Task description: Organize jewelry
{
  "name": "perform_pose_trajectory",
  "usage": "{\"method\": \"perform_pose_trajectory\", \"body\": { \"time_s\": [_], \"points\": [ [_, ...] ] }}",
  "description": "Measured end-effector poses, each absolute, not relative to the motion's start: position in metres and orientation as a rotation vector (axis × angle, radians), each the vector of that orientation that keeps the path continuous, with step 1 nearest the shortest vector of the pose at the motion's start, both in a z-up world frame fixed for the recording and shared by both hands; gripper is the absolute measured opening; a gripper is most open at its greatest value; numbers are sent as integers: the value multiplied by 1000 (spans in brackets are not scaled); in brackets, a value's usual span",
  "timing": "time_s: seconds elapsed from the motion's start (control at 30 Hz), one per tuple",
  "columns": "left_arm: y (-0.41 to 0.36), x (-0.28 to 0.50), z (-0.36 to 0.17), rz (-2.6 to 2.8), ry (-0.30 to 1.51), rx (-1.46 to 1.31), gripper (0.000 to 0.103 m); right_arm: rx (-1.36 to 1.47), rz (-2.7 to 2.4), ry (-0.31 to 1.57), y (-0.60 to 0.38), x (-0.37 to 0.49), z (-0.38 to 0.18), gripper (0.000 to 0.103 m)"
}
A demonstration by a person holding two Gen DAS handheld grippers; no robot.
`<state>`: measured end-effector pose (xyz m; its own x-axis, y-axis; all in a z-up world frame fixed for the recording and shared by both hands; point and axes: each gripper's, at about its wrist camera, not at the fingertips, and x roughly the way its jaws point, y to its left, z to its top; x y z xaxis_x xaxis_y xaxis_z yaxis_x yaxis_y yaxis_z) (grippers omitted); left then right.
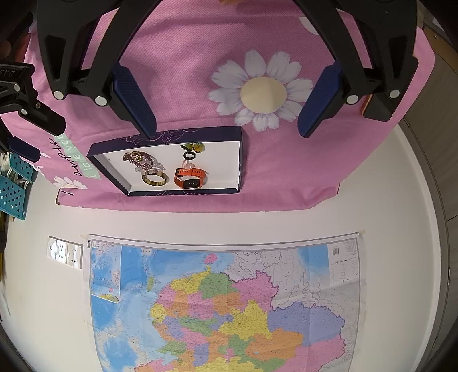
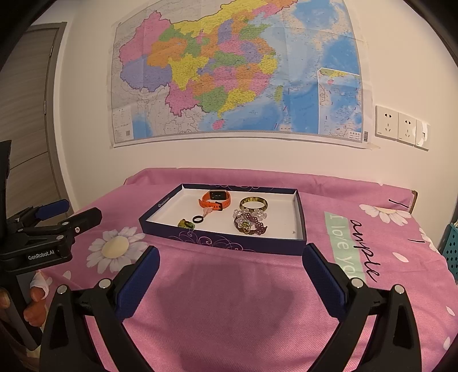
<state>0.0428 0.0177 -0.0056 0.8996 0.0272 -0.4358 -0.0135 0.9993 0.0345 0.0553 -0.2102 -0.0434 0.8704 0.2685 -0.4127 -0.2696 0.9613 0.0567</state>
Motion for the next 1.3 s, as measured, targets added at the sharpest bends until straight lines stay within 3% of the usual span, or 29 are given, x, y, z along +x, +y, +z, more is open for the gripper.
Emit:
{"method": "perform_pose_trajectory", "body": {
  "time_s": [1.3],
  "points": [
    [14, 46, -11, 17, 460, 33, 97, 3, 281, 433, -213, 56, -42, 96]
  ]
}}
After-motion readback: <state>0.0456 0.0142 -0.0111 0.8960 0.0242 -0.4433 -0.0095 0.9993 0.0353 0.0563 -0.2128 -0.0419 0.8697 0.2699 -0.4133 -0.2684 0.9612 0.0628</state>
